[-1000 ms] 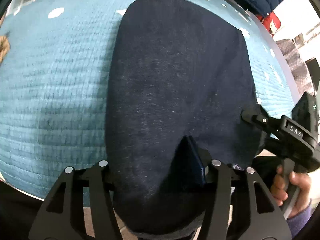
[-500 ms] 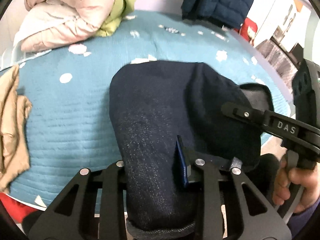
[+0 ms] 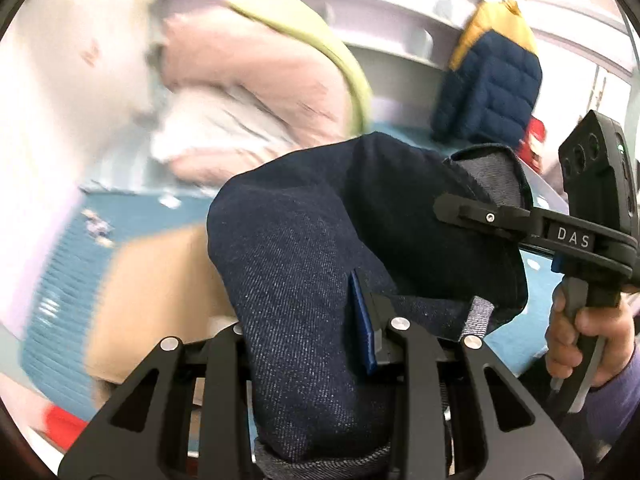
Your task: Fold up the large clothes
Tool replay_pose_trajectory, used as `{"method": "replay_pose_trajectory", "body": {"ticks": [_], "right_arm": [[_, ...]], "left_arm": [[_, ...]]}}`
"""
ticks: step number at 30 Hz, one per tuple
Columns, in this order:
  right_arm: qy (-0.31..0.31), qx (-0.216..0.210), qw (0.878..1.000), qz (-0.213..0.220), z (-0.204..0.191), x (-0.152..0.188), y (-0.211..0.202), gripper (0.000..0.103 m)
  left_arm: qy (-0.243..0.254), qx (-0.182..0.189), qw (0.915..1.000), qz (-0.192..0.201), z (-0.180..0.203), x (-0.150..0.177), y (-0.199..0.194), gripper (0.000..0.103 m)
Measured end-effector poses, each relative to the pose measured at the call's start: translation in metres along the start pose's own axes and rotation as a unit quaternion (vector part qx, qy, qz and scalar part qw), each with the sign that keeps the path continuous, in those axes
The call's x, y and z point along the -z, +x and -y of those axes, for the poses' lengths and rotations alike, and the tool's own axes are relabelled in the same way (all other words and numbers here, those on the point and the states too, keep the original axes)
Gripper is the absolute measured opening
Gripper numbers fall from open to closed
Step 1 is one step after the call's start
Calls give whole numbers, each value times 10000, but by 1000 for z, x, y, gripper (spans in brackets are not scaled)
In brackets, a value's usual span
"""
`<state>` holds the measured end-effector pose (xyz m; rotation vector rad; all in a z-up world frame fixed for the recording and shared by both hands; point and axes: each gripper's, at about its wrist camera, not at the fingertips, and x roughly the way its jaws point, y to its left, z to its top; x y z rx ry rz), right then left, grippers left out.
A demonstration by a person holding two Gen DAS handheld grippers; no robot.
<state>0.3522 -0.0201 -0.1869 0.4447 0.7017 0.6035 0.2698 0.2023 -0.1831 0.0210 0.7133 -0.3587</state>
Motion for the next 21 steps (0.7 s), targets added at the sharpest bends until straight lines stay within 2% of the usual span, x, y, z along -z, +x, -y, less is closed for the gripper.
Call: {"method": "replay_pose_trajectory", "body": {"ticks": [4, 7, 10, 11, 13, 16, 18, 21], "right_arm": [[-90, -477, 9986, -214, -47, -10, 75, 22], [142, -565, 9965, -604, -54, 10, 128, 22], [446, -444, 9905, -1224, -40, 56, 175, 22], [510, -349, 9882, -1401, -35, 71, 186, 22], [546, -105, 9843, -1675, -21, 99, 202, 22], [549, 161, 9812, -1842, -10, 122, 211, 27], [517, 337, 9797, -1907, -4, 129, 213, 34], [508, 467, 9788, -1930, 0, 136, 211, 44]], "left_arm": [[168, -492, 9984, 207, -68, -7, -21, 29], [39, -722, 9973, 85, -119, 7, -19, 30], [-380, -885, 9945, -404, -170, 43, 10, 34], [-536, -958, 9911, -753, -184, 63, 27, 36], [-677, -1115, 9858, -1060, -199, 93, 46, 40], [-1023, -1235, 9817, -1030, -209, 125, 56, 54], [-1235, -1388, 9784, -909, -212, 136, 52, 77], [-1265, -1541, 9754, -943, -209, 144, 47, 81]]}}
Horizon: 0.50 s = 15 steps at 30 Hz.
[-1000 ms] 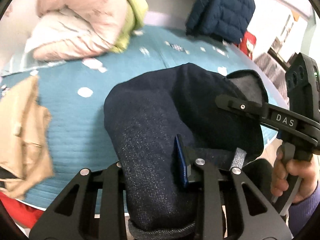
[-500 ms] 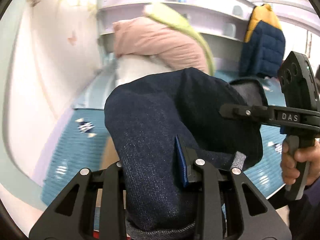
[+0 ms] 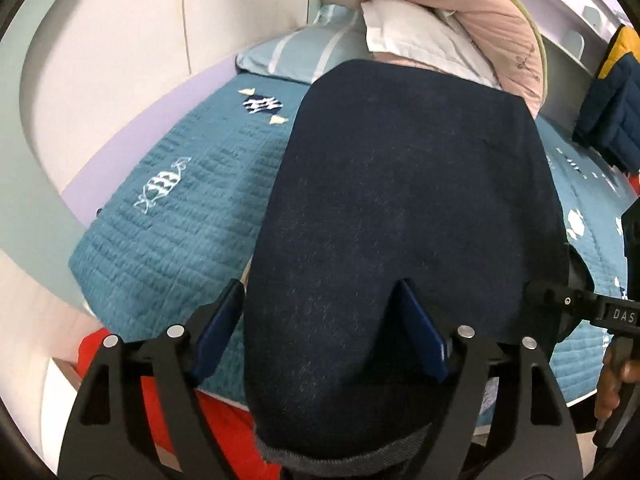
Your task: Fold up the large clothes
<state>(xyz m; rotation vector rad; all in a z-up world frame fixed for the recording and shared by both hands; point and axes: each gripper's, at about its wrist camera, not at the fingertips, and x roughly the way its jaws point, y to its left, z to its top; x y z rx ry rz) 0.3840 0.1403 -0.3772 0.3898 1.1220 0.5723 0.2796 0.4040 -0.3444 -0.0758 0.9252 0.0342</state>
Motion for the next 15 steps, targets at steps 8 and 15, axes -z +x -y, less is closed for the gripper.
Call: {"method": "replay_pose_trajectory", "body": {"ticks": [8, 15], "right_arm": [[137, 470, 9988, 98, 24, 19, -23, 73], [-115, 495, 9978, 427, 30, 37, -98, 72]], "left_arm": [[-75, -691, 9976, 64, 8, 10, -30, 87], [-137, -958, 9938, 540, 47, 13, -102, 88]]}}
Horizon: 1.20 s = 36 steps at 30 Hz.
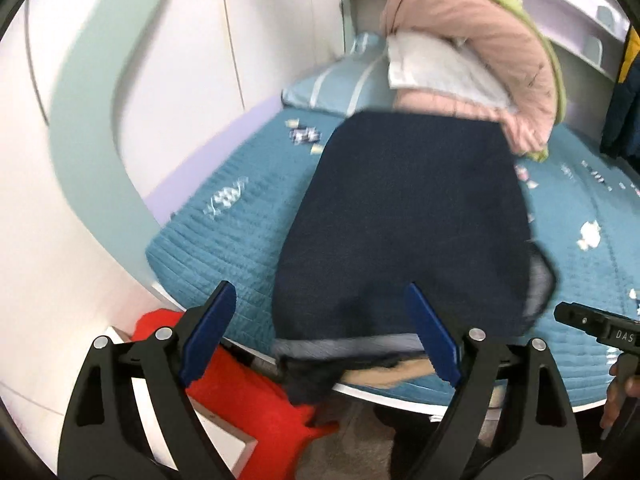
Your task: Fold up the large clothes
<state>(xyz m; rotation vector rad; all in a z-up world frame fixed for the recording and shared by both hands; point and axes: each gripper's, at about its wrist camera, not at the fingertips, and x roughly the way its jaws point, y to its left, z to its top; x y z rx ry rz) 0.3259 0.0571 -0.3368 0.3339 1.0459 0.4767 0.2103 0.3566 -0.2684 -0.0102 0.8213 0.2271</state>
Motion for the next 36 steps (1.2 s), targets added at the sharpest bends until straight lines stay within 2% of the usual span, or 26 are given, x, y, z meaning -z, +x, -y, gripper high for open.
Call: {"method": "replay_pose_trajectory", "body": {"ticks": [3, 7, 10, 12, 14, 18, 27, 32, 36], "right_arm": [[-199, -12, 9993, 327, -10, 0, -55, 72], [-473, -112, 9964, 699, -25, -1, -134, 73], [-751, -96, 9932, 886, -38, 9, -191, 87], [-1045, 16, 9888, 1069, -49, 18, -223, 90], [-1288, 202, 9839, 1221, -53, 25, -246, 92], [-1497, 614, 9686, 1888, -57, 47, -303, 94], [-1640, 1052, 9396, 2815, -67, 81, -393, 95], [-1712, 1252, 9223, 3230, -68, 91, -416, 95], [-1830, 1600, 9041, 3514, -73, 100, -433, 95]], "left_arm": [[-31, 8, 9997, 246, 23, -5, -45, 90], [-91, 314, 9984, 456, 64, -9, -108, 92], [18, 780, 9952, 583, 96, -10, -149, 93], [138, 926, 9929, 736, 117, -10, -176, 97], [243, 908, 9912, 932, 137, -9, -203, 97], [341, 786, 9876, 1315, 167, -3, -251, 97], [523, 801, 9765, 1933, 201, 10, -332, 98], [534, 884, 9691, 2239, 208, 15, -366, 98], [516, 876, 9654, 2402, 210, 17, -384, 98]]}}
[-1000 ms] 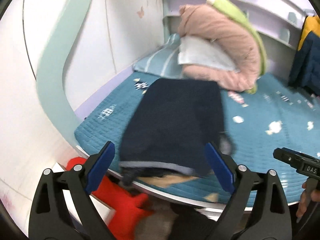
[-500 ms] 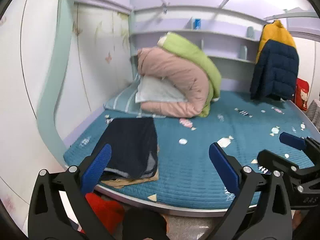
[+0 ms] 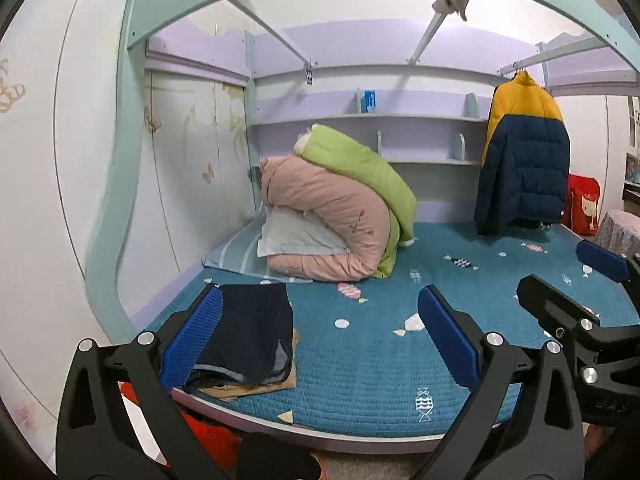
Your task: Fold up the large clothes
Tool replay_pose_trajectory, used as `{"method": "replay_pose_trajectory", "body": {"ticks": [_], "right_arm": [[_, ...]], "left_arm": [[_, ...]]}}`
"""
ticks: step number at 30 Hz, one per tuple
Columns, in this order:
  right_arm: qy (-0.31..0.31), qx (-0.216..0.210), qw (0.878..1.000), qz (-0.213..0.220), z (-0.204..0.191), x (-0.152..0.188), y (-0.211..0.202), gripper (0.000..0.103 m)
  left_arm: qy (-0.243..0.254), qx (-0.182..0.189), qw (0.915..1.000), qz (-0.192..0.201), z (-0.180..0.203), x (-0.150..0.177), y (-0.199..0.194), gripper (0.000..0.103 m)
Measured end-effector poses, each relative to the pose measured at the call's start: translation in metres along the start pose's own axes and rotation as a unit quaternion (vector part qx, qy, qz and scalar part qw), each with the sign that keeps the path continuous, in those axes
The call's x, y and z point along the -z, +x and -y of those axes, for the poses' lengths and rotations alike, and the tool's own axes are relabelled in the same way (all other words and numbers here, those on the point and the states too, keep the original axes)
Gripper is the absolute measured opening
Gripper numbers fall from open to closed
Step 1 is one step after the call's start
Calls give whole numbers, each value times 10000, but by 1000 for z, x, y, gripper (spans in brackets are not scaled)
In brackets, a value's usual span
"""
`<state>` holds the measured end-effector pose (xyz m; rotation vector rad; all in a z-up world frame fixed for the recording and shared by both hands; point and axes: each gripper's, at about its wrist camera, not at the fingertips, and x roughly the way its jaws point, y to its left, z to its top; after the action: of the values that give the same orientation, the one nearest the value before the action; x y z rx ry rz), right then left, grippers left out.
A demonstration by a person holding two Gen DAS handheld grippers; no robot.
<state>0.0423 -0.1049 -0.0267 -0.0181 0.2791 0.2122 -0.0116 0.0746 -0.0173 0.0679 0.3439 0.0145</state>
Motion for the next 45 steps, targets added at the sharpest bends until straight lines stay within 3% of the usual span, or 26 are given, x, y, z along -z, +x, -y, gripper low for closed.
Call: {"method": "replay_pose_trajectory", "body": {"ticks": [8, 19, 45], "right_arm": [[43, 107, 9991, 415, 9, -9, -26, 95], [49, 139, 9981, 598, 18, -14, -37, 95], [68, 184, 9982, 563, 24, -16, -34, 95]], "left_arm": [[11, -44, 9987, 503, 10, -16, -30, 98], [1, -156, 9966, 806, 17, -23, -40, 98], [-15, -310, 9960, 842, 22, -24, -38, 98]]}}
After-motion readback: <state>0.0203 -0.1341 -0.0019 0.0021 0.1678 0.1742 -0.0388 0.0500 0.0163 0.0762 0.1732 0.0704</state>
